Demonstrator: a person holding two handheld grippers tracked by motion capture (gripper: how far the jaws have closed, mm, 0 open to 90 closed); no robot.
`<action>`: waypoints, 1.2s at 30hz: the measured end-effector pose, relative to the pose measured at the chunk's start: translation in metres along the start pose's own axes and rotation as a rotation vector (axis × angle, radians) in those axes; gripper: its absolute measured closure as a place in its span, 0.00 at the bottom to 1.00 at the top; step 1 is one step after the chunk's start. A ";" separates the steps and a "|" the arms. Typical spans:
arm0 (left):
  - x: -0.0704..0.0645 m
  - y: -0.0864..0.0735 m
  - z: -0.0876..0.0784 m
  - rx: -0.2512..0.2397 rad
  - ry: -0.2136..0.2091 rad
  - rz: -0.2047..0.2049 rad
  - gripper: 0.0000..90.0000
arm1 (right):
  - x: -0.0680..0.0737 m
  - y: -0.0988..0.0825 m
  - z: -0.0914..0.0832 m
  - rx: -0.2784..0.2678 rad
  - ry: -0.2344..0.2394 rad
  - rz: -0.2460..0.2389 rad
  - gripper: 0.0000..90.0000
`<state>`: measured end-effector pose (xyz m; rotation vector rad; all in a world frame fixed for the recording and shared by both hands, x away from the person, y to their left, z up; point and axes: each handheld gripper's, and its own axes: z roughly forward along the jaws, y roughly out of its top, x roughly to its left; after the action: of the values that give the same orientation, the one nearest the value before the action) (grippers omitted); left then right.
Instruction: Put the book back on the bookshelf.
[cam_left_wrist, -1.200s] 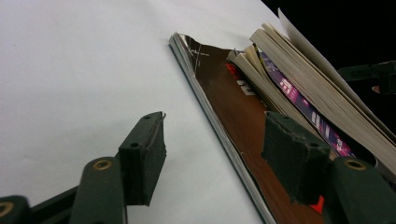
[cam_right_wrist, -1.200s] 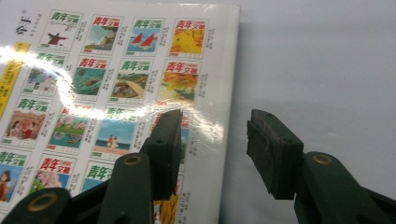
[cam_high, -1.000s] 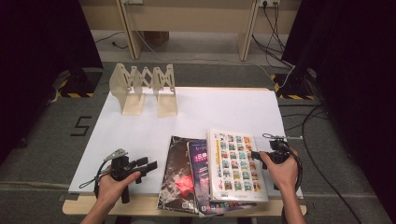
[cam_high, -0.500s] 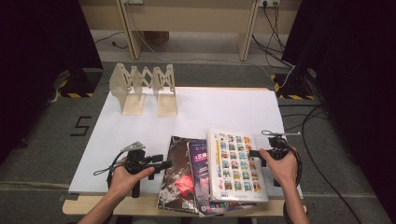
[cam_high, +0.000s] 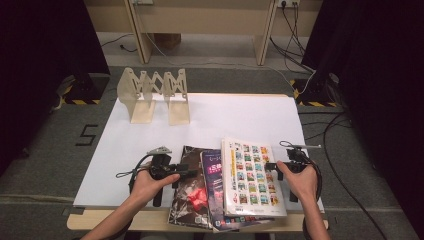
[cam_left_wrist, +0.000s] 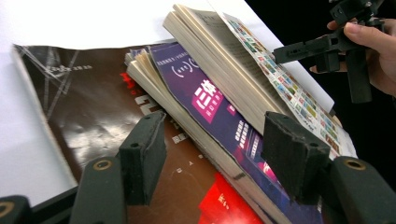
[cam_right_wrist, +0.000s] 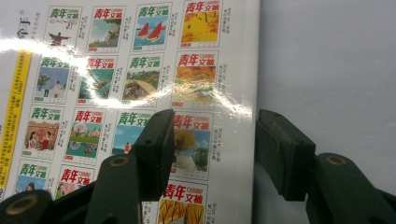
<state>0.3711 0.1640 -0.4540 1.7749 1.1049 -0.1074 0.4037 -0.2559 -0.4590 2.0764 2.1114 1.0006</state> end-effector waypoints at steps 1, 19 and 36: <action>-0.001 0.000 0.001 0.006 -0.001 -0.003 0.43 | 0.003 -0.001 0.000 0.000 -0.007 0.005 0.54; -0.010 0.001 0.016 0.042 -0.027 -0.062 0.44 | 0.060 -0.015 0.005 0.071 -0.023 -0.042 0.61; 0.004 -0.005 0.019 0.094 0.037 -0.129 0.45 | 0.079 -0.021 0.016 0.129 0.065 -0.041 0.60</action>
<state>0.3770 0.1523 -0.4692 1.7940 1.2593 -0.2081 0.3827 -0.1759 -0.4478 2.0734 2.2983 0.9649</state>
